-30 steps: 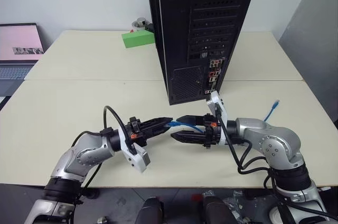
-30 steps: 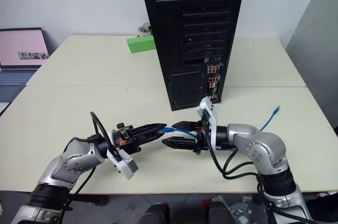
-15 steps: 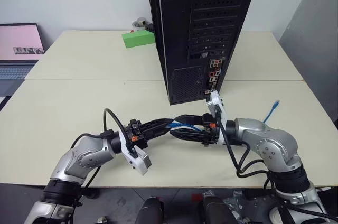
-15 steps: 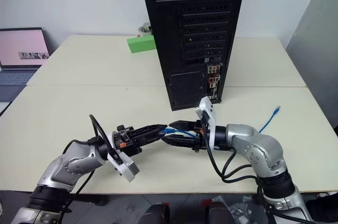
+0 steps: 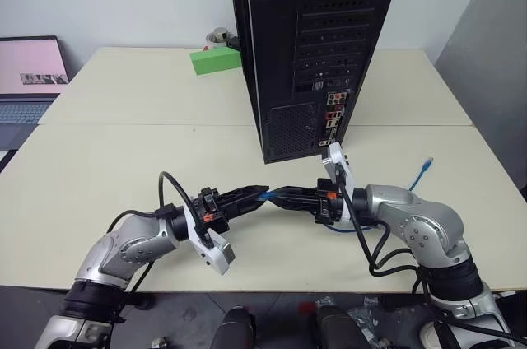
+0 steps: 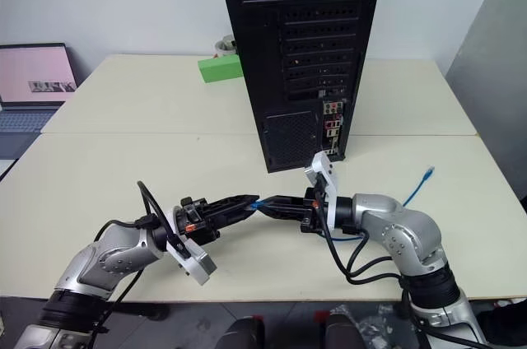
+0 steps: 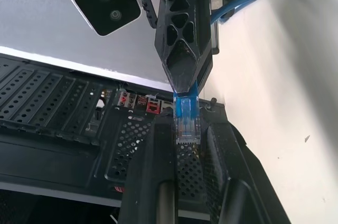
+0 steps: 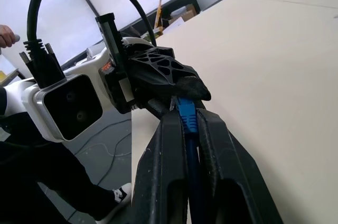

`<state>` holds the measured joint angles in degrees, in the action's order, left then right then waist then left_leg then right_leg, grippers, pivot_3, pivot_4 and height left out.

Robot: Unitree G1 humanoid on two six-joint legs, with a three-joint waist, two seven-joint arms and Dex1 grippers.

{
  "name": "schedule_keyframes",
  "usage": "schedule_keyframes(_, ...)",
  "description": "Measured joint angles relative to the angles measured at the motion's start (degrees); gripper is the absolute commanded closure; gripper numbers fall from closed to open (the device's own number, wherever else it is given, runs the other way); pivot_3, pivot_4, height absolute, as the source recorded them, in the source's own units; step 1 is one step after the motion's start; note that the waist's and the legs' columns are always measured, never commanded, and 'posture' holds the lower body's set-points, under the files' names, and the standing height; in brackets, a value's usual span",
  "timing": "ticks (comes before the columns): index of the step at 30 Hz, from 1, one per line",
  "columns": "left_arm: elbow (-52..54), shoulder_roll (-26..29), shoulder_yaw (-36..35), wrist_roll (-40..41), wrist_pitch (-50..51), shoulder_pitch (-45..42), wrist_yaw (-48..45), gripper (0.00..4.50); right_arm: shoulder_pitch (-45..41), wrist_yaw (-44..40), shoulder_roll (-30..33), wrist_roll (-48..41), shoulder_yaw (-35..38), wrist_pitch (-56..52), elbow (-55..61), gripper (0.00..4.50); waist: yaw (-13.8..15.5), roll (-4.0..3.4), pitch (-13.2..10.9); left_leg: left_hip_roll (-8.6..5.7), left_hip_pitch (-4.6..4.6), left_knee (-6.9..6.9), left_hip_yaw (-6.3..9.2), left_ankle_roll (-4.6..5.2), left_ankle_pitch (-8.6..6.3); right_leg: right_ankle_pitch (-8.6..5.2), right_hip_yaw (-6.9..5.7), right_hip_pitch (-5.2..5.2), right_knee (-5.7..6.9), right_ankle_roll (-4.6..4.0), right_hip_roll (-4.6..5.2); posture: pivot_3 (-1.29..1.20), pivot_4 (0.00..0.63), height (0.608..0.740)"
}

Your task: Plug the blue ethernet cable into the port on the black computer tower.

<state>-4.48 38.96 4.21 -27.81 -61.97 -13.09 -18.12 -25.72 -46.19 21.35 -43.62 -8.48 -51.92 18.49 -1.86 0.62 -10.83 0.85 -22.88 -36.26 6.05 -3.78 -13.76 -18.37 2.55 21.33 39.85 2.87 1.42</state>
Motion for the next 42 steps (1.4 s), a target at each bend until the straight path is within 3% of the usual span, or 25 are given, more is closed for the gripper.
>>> schedule_keyframes(1,0.05,-0.11,0.01,0.0,0.06,0.0,0.09,4.22,-0.37,0.01,-0.01,-0.63,0.36,-0.9,-0.32,4.48,0.0,0.0,0.0,0.0,0.0,0.0,0.0,0.0,0.0,0.0,0.0,0.0,0.0,0.0,0.0,0.0,0.15,0.74)
schedule_keyframes(2,0.07,-0.28,0.03,0.18,0.3,0.01,0.18,3.51,-0.88,0.03,0.01,-1.32,0.7,-1.83,-0.72,4.48,0.0,0.0,0.0,0.0,0.0,0.0,0.0,0.0,0.0,0.0,0.0,0.0,0.0,0.0,0.0,0.0,0.15,0.74)
schedule_keyframes(3,0.07,-0.45,0.04,0.45,0.55,0.01,0.28,3.51,-1.28,0.02,0.09,-1.98,0.96,-2.55,-0.98,4.48,0.0,0.0,0.0,0.0,0.0,0.0,0.0,0.0,0.0,0.0,0.0,0.0,0.01,0.0,0.0,0.0,0.15,0.74)
schedule_keyframes(4,0.1,-0.48,0.03,0.78,0.75,0.01,0.53,3.14,-1.54,0.01,0.14,-2.39,1.08,-3.0,-1.07,4.48,0.0,0.0,0.0,0.0,0.0,0.0,0.01,0.0,0.0,0.0,-0.01,0.0,0.01,0.0,0.0,0.0,0.15,0.74)
schedule_keyframes(7,0.51,-0.31,0.38,3.0,2.52,0.07,-0.12,2.97,-2.26,-0.07,0.48,-3.16,1.18,-4.12,-1.32,4.48,0.0,0.0,0.0,0.0,0.0,0.0,0.01,0.0,0.0,0.0,-0.01,0.0,0.01,0.0,0.0,0.0,0.15,0.74)
schedule_keyframes(12,2.45,0.32,2.66,10.72,8.57,2.35,-3.94,2.18,-2.52,-0.53,2.67,-2.88,1.27,-4.53,-1.43,4.49,-0.01,0.0,0.0,0.0,0.0,0.0,0.01,0.0,0.0,0.0,-0.01,0.01,0.01,0.0,0.0,0.0,0.15,0.74)
schedule_keyframes(18,13.15,-0.56,3.67,32.76,34.42,9.12,-11.33,1.08,-1.6,1.41,9.55,3.97,6.73,2.75,-2.12,4.49,0.06,0.01,0.0,0.01,-0.03,0.0,0.02,0.0,0.0,-0.01,-0.02,0.0,0.0,0.0,0.01,0.0,0.15,0.74)
schedule_keyframes(21,20.71,-1.8,3.97,41.41,48.89,9.13,-12.21,0.55,0.38,3.79,9.75,6.96,8.09,6.51,-1.55,4.49,0.0,0.02,0.0,0.01,-0.02,0.01,0.03,0.01,0.0,-0.01,-0.01,-0.03,-0.01,0.0,0.0,0.0,0.15,0.74)
schedule_keyframes(26,29.03,-6.64,4.59,50.27,72.28,5.0,-8.35,0.54,4.46,11.81,5.73,14.25,6.8,12.56,3.04,4.49,-0.15,0.02,0.0,0.06,-0.01,0.0,0.04,0.01,0.01,-0.01,0.0,0.0,0.03,0.0,-0.08,0.0,0.15,0.74)
schedule_keyframes(28,30.71,-8.1,4.5,51.76,77.26,3.58,-6.93,0.06,5.57,15.09,3.82,17.53,5.33,14.75,4.84,4.49,-0.24,0.01,0.0,0.06,0.0,0.01,0.04,0.0,0.02,-0.01,0.02,0.0,0.04,0.0,-0.08,0.0,0.15,0.74)
schedule_keyframes(35,32.41,-11.97,5.39,49.7,86.27,-0.3,-2.54,0.0,5.79,29.33,-4.51,30.81,-0.47,19.71,6.39,4.49,-0.17,0.02,0.0,0.04,0.0,0.06,0.05,-0.42,0.25,-0.01,0.04,0.02,0.03,0.0,-0.06,0.0,0.15,0.74)
schedule_keyframes(42,32.52,-16.2,6.81,45.83,87.75,-1.84,-1.1,0.0,2.19,40.5,-9.91,38.82,0.28,18.24,5.4,4.49,0.0,0.02,0.01,0.03,-0.01,0.11,0.06,-0.47,0.29,-0.01,0.04,0.02,0.02,0.0,-0.05,0.0,0.15,0.74)
